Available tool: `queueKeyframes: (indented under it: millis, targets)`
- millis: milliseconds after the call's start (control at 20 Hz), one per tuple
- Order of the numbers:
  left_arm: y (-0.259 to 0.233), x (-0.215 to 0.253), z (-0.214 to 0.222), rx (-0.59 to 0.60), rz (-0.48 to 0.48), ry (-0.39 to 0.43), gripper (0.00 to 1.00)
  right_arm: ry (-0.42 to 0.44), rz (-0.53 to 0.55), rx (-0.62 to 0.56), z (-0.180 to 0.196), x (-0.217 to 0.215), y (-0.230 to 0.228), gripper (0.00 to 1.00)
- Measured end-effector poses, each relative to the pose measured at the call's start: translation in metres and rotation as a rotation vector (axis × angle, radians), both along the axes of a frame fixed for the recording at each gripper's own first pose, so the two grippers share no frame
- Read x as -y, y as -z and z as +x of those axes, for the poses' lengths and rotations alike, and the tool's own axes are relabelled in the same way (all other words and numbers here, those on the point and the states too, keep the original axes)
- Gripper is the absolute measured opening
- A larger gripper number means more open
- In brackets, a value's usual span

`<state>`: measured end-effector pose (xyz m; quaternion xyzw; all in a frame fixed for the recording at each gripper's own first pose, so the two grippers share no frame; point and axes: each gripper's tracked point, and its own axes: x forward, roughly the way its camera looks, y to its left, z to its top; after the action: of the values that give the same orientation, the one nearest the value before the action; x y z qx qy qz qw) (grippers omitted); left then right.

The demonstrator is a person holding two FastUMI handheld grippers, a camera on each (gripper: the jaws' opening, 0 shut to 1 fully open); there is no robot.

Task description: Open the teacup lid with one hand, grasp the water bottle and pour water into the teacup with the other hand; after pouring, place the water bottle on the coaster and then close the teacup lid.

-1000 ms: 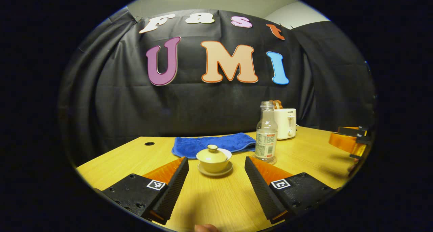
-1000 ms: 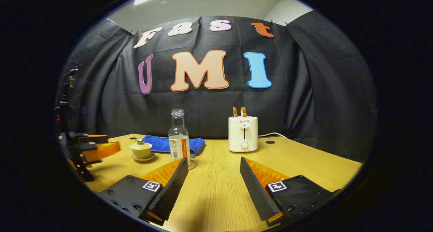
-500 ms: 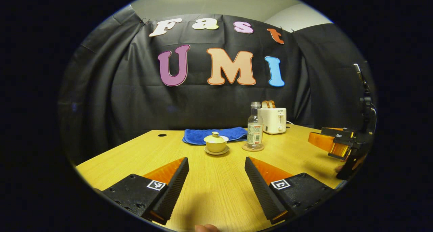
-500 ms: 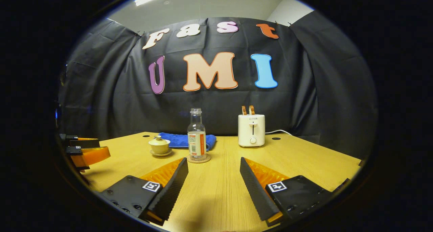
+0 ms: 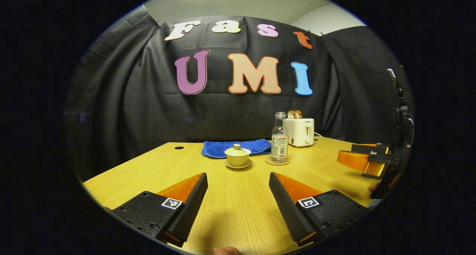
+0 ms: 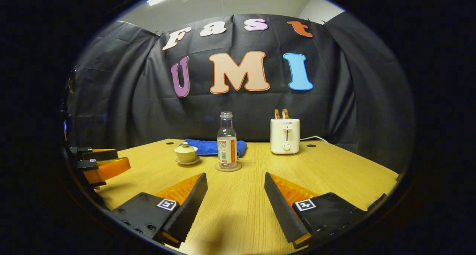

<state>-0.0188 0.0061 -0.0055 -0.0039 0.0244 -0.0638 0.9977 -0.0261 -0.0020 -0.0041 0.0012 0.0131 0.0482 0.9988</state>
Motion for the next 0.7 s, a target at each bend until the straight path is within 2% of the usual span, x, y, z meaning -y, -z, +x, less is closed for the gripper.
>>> queueKeyframes:
  millis: [150, 200, 300, 350, 400, 450, 500, 550, 700]
  targets:
    - [0.0001, -0.0002, -0.0001, 0.002, 0.0, 0.001, 0.97, 0.002, 0.007, 0.01, 0.0, 0.0004, -0.0019, 0.98]
    - [0.0004, -0.0003, 0.0009, 0.002, 0.0, -0.001, 0.96, 0.001, 0.004, 0.008, 0.0, 0.0002, -0.0008, 0.95]
    - [-0.0003, -0.0001, 0.0001, 0.004, -0.001, 0.0, 0.97, 0.0, 0.001, 0.009, -0.0006, -0.0004, -0.0011, 0.95]
    - [-0.0001, 0.0, -0.0002, 0.004, -0.001, 0.0, 0.97, 0.0, 0.003, 0.009, -0.0004, 0.0002, -0.0014, 0.98]
    - [-0.0004, 0.0006, -0.0003, 0.006, 0.0, 0.002, 0.97, 0.001, 0.005, 0.01, -0.0004, 0.0003, -0.0012, 0.94]
    - [-0.0009, -0.0001, -0.0001, 0.006, -0.001, 0.0, 0.97, 0.0, 0.004, 0.009, -0.0006, 0.0002, -0.0009, 0.98]
    - [-0.0002, -0.0006, -0.0003, 0.007, -0.002, -0.001, 0.97, -0.001, 0.002, 0.012, -0.0006, -0.0005, -0.002, 0.94]
    - [0.0, -0.0003, -0.0002, 0.008, -0.001, -0.001, 0.97, 0.0, 0.002, 0.015, -0.0006, -0.0001, -0.0027, 0.98]
    - [-0.0009, -0.0005, -0.0004, 0.009, -0.002, -0.002, 0.97, 0.0, 0.003, 0.017, -0.0015, -0.0002, -0.0024, 0.98]
